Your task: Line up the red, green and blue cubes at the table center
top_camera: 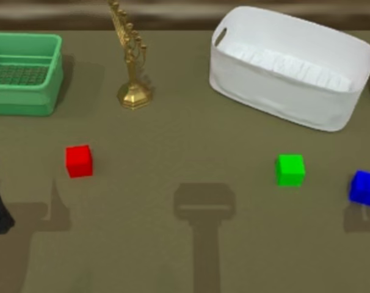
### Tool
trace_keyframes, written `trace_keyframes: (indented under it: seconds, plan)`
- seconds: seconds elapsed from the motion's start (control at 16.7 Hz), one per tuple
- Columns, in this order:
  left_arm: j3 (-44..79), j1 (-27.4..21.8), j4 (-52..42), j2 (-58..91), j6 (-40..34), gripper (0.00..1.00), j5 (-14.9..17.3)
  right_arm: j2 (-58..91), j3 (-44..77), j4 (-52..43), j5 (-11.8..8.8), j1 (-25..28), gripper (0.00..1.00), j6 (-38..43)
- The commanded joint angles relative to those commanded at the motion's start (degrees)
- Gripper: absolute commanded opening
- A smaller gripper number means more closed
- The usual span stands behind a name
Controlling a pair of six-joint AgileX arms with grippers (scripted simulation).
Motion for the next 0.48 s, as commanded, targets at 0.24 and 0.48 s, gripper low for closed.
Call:
trace_keyframes:
  seconds: [0.24,0.48]
  plan:
    - [1.7,-0.3,-1.0,1.8,-0.4,1.0,0.1,0.0,0.0,0.0,0.0,0.0,1.0,0.0]
    - [11.6,-1.9,-7.0,12.6,-2.8,1.0,0.4,0.0,0.0,0.0,0.0,0.0,1.0,0.0]
